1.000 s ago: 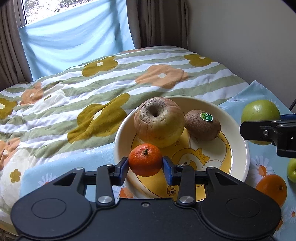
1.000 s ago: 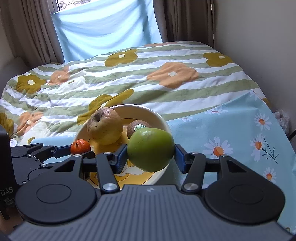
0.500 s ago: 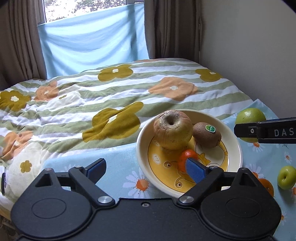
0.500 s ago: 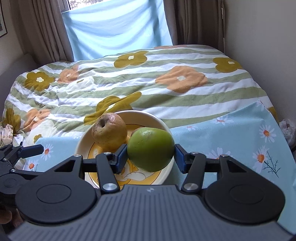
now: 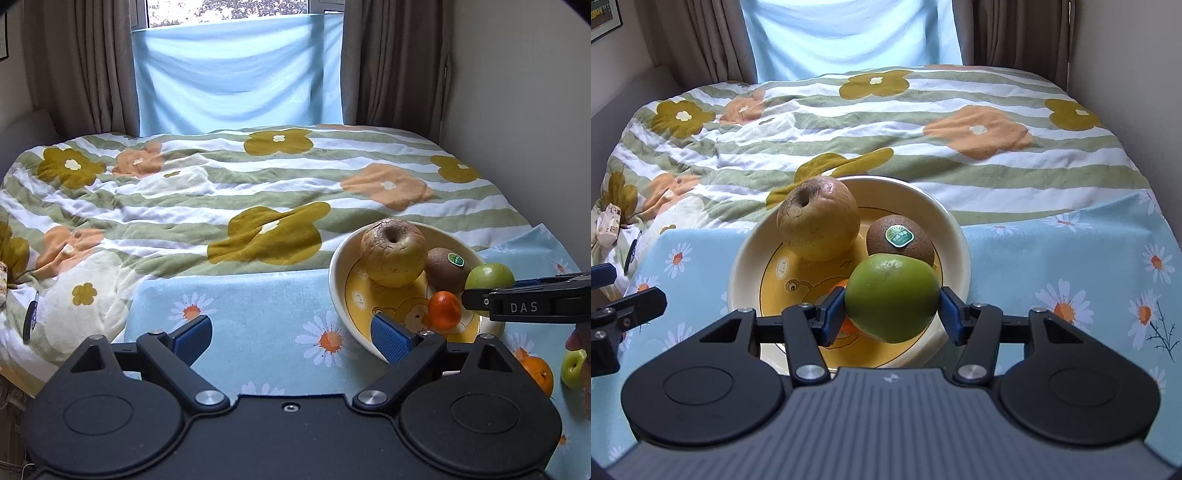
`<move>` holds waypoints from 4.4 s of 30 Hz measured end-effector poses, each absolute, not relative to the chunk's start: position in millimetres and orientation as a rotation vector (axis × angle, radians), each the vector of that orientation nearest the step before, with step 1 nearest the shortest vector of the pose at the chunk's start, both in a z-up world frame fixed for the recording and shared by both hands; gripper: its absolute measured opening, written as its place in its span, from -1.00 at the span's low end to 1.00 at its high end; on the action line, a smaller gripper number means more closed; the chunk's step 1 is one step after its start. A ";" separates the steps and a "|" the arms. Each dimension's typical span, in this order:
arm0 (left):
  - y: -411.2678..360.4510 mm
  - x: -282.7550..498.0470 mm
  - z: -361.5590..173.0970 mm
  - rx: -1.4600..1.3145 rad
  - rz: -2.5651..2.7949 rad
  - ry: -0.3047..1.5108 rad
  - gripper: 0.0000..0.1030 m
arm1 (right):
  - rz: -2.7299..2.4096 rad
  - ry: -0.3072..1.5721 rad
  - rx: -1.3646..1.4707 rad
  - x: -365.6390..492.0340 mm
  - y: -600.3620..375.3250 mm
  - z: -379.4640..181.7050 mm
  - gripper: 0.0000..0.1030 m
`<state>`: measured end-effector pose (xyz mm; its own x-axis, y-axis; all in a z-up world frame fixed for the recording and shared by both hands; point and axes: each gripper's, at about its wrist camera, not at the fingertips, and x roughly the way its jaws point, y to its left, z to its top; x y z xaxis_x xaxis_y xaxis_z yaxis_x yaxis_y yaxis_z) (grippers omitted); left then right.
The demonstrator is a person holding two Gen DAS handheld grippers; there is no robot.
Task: Organize fruits
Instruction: 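Withdraw both tools from the bowl toward the remaining fruits, then grasp the red tomato with the left tool while the right tool grasps a large orange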
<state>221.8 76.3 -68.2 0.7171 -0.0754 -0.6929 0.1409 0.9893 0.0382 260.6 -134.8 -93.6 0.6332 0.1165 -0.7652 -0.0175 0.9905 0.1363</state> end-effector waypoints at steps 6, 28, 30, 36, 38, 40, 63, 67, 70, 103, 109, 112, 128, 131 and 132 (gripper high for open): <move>82.0 215.0 -72.0 0.085 -0.107 0.767 0.85 | 0.074 0.887 0.131 263.2 -138.6 -103.5 0.34; 82.5 194.7 -42.4 0.068 -0.114 0.720 0.85 | 0.034 0.781 0.098 233.7 -139.4 -51.6 1.00; 83.0 193.1 -35.5 0.062 -0.116 0.706 0.85 | 0.028 0.769 0.096 228.4 -141.2 -43.3 1.00; 81.3 186.3 -18.3 0.055 -0.136 0.666 0.85 | 0.009 0.730 0.092 208.9 -145.8 -19.6 1.00; 80.2 183.2 -14.1 0.052 -0.144 0.654 0.85 | 0.001 0.717 0.092 202.0 -148.1 -12.1 1.00; 79.1 179.3 -10.8 0.052 -0.152 0.644 0.85 | -0.006 0.704 0.091 195.4 -151.0 -6.0 1.00; 35.3 74.7 -22.6 -0.027 0.059 0.610 0.85 | 0.197 0.665 0.020 98.1 -195.3 -21.2 1.00; 25.8 59.1 -42.2 -0.030 0.087 0.624 0.85 | 0.244 0.658 0.002 89.1 -200.1 -42.5 1.00; 18.3 51.3 -59.9 -0.030 0.096 0.638 0.84 | 0.266 0.657 -0.004 86.8 -201.9 -59.1 1.00; -4.7 53.4 -148.4 0.012 0.035 0.768 -0.34 | 0.171 0.747 0.052 116.4 -168.8 -140.8 0.91; -3.7 54.1 -147.5 0.008 0.031 0.771 -0.35 | 0.149 0.799 0.064 130.6 -168.3 -141.7 0.77; -3.7 54.4 -147.7 0.004 0.036 0.771 -0.35 | 0.144 0.804 0.054 135.0 -165.9 -141.6 0.76; -3.2 54.7 -143.0 -0.009 0.048 0.767 -0.35 | 0.148 0.800 0.067 151.5 -164.4 -140.6 0.49; -3.1 53.7 -137.6 -0.009 0.046 0.761 -0.35 | 0.156 0.793 0.082 149.2 -167.9 -138.7 0.48; -3.2 53.2 -135.7 -0.009 0.046 0.757 -0.35 | 0.157 0.787 0.083 147.4 -168.4 -136.5 0.48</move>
<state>53.2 -3.2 -135.7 0.7259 0.0384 -0.6867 -0.0448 0.9990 0.0085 147.4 -168.4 -136.5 0.6953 0.1716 -0.6980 -0.1099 0.9850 0.1327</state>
